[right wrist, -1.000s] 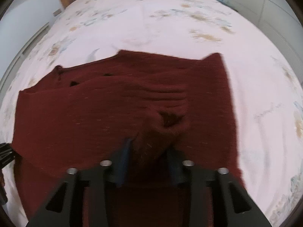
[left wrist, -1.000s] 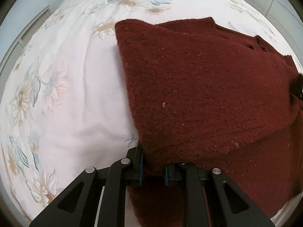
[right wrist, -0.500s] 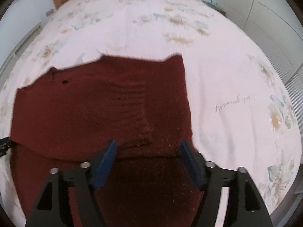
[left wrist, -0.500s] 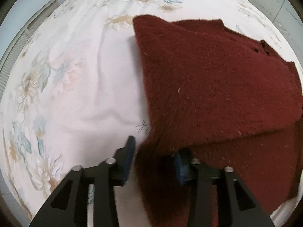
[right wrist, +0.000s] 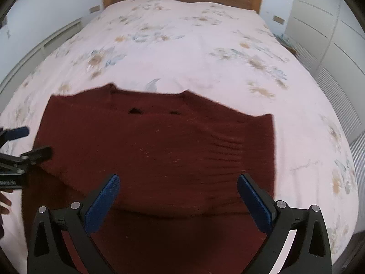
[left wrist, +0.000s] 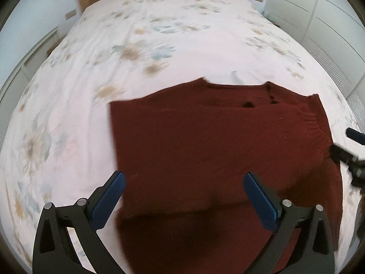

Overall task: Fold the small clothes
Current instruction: 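Open both grippers and smooth the folded sweater flat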

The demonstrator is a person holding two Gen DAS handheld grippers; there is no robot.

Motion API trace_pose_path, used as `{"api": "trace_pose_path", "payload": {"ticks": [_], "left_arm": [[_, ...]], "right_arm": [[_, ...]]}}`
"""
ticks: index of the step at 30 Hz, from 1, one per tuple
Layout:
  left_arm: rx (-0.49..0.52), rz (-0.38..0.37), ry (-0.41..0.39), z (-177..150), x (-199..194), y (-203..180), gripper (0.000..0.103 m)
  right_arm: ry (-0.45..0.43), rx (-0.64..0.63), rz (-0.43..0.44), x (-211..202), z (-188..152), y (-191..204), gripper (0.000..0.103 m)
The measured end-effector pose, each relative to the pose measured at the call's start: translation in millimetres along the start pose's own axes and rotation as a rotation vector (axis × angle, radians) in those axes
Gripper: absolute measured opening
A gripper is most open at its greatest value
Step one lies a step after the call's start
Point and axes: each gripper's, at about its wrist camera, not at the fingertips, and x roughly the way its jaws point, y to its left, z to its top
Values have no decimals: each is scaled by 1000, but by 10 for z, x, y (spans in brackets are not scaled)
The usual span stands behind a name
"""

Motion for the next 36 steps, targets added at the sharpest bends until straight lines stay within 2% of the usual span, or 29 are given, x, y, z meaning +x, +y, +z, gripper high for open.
{"api": "trace_pose_path", "payload": {"ticks": [3,6,8,10,16,19,28,30,36], "left_arm": [[21,0,5,-33,233,-176,102],[16,-7,46,-112,487,-200,102],[16,8,78,-188,695,-157,102],[36,25,73,-245,765,-102,102],[25,69,54,-341,770,199,102],[-12,27,50,-408,798,402,102],[-43,-9,38,-457,737,469,102],[-48,-13,48,-429,698,477,102],[-81,-4,11,-372,286,429,102]], "right_arm": [[36,-25,-8,239,-125,120,102],[73,-28,-16,454,-238,118,102],[67,-21,-24,514,-323,53,102],[54,11,-23,531,-359,-75,102],[61,89,-17,539,-429,-442,102],[56,118,-9,545,-449,-568,102],[76,151,16,618,-433,-636,102],[68,148,14,516,-399,-638,102],[32,107,-32,31,-438,-632,102]]}}
